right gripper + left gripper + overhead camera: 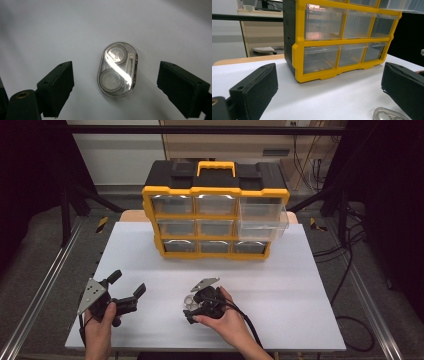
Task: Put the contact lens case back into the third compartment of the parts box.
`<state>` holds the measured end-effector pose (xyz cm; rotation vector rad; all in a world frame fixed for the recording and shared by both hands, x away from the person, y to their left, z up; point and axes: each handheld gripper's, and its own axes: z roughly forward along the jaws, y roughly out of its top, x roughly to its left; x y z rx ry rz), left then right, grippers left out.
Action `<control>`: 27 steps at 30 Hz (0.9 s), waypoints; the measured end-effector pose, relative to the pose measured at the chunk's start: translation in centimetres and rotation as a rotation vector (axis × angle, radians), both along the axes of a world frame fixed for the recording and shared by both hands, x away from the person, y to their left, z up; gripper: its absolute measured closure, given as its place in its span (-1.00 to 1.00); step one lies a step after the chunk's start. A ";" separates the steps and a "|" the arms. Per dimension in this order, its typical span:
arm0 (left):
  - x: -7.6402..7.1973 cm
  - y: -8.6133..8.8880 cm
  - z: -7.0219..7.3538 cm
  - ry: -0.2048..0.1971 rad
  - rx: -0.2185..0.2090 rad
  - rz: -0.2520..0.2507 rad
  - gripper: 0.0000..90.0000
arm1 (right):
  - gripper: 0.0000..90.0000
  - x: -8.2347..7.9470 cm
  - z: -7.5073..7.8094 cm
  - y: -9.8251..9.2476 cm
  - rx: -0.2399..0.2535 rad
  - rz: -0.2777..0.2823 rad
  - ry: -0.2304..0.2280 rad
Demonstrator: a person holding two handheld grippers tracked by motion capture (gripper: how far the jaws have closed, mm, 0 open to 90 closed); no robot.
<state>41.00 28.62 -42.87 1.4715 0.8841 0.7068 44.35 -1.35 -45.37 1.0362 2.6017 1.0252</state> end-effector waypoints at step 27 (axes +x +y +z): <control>0.1 -0.4 0.0 0.005 0.017 -0.014 -0.99 | 0.05 0.7 -1.6 1.2 -0.077 0.001 -0.014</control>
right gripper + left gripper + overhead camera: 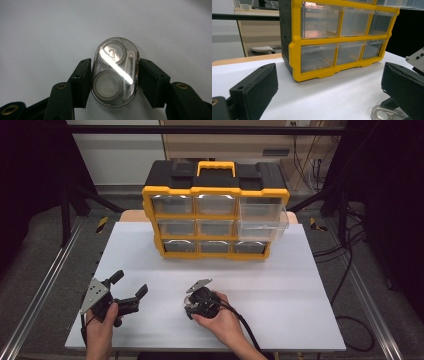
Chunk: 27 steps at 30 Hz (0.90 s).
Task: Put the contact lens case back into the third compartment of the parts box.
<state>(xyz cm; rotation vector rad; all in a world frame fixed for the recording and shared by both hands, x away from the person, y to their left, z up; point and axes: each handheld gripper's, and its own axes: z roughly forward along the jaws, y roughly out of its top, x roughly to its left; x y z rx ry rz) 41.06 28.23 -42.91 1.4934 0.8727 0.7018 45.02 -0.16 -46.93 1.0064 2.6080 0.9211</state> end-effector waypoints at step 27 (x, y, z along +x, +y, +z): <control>0.0 0.1 0.0 -0.002 0.003 0.013 -0.98 | 0.09 -0.1 3.4 -3.5 0.067 -0.020 -0.117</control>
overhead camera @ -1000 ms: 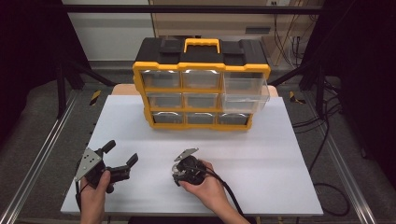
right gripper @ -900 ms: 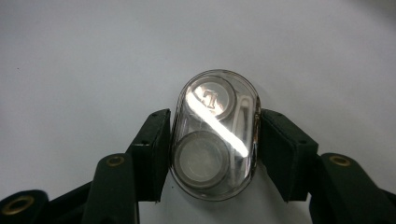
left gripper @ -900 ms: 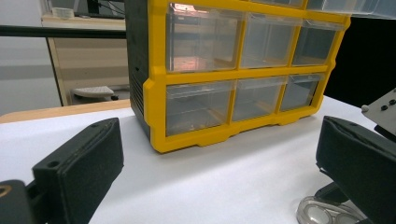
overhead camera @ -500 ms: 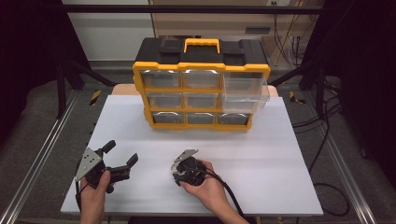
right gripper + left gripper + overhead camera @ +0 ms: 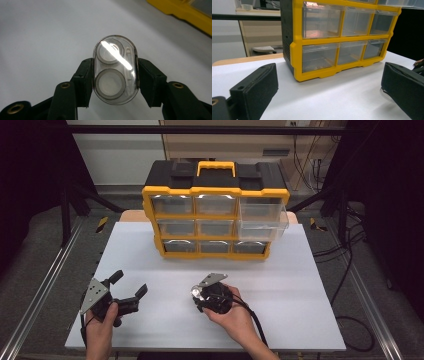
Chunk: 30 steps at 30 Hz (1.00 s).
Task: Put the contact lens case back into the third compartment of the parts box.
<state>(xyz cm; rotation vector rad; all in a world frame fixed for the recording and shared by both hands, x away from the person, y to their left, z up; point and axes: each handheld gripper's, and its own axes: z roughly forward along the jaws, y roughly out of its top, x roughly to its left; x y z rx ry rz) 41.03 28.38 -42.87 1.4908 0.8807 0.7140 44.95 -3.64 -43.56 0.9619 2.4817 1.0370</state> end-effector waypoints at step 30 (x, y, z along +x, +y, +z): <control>0.0 0.0 -0.1 0.004 0.002 -0.001 -0.98 | 0.09 -1.8 11.6 -7.3 0.210 -0.079 -0.189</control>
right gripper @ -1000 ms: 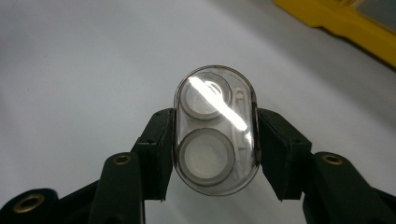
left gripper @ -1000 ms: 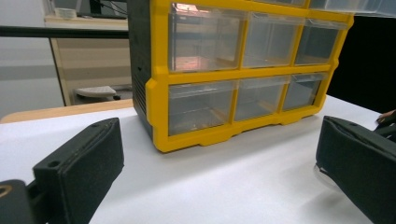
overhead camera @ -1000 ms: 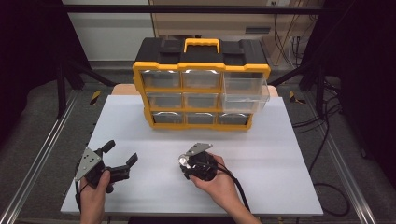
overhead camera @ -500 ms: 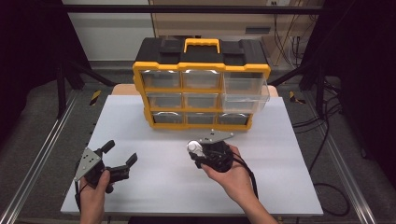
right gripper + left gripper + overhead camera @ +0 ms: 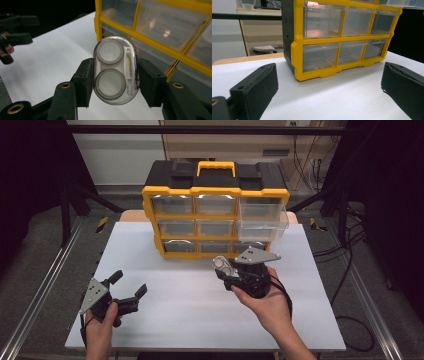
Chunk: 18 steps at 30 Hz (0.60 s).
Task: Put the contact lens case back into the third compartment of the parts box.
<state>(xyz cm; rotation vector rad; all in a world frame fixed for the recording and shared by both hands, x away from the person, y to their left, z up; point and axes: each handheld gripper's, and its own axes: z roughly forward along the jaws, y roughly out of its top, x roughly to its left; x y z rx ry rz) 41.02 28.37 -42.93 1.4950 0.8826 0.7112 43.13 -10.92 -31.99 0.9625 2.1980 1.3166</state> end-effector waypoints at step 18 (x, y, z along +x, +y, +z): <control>0.0 0.0 0.0 0.000 0.000 -0.001 -0.98 | 0.09 -0.1 8.0 -1.4 0.031 -0.043 -0.185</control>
